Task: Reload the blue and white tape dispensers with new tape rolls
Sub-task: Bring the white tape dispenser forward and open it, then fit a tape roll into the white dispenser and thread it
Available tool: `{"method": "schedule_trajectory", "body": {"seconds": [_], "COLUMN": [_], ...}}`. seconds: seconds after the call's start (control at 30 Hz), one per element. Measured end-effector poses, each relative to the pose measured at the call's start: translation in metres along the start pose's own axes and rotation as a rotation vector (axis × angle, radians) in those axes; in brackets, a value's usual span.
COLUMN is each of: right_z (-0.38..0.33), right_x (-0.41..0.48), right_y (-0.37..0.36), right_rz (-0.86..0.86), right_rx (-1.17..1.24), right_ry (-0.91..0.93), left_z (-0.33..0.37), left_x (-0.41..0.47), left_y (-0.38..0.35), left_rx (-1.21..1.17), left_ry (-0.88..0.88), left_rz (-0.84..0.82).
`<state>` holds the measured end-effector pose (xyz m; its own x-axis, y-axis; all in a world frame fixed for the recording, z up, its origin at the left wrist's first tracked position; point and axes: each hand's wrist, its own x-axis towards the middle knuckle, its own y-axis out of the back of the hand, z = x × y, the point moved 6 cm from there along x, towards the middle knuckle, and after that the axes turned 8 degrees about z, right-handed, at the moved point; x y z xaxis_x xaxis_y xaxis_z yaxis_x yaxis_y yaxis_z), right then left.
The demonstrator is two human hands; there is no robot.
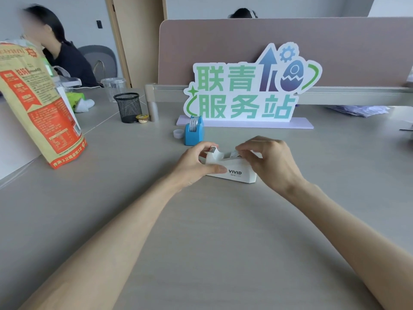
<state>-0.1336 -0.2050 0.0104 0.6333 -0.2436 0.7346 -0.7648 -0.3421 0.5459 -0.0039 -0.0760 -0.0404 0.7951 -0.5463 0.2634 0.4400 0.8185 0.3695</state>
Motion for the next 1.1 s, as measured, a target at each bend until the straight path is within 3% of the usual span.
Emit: {"method": "schedule_trajectory", "body": {"seconds": [0.17,0.27,0.33,0.43,0.6,0.77,0.93,1.0,1.1], "right_z": [0.010,0.021,0.021,0.009,0.001,0.017,0.029,0.030,0.030], "right_x": [0.008,0.006,0.004,-0.002,-0.017,-0.025,-0.024,-0.025,-0.025], "right_y": [0.018,0.032,0.030,0.017,-0.006,-0.018,-0.023,-0.024,-0.024], "right_rz": [0.099,0.178,0.149,0.064,-0.084,-0.171,-0.206,-0.206,-0.212], "right_rx": [-0.028,0.101,0.177,0.183,0.224,0.283,0.335,0.345,0.358], "right_ry": [0.034,-0.063,-0.111,-0.017,0.017,-0.162,-0.288,-0.305,-0.323], "left_z": [0.000,-0.002,0.001,0.006,0.006,0.027,0.039,0.037,0.025], "left_x": [0.000,0.001,0.001,0.000,-0.004,-0.018,-0.026,-0.026,-0.021], "left_y": [0.000,-0.001,-0.002,-0.005,-0.004,0.005,0.008,0.010,0.005], "left_rx": [0.023,0.070,0.119,0.228,0.314,0.332,0.412,0.463,0.527], "left_ry": [-0.001,0.010,-0.001,-0.047,-0.167,-0.424,-0.485,-0.479,-0.410], "left_rz": [0.027,0.069,0.116,0.155,0.116,0.294,0.398,0.377,0.201]}}
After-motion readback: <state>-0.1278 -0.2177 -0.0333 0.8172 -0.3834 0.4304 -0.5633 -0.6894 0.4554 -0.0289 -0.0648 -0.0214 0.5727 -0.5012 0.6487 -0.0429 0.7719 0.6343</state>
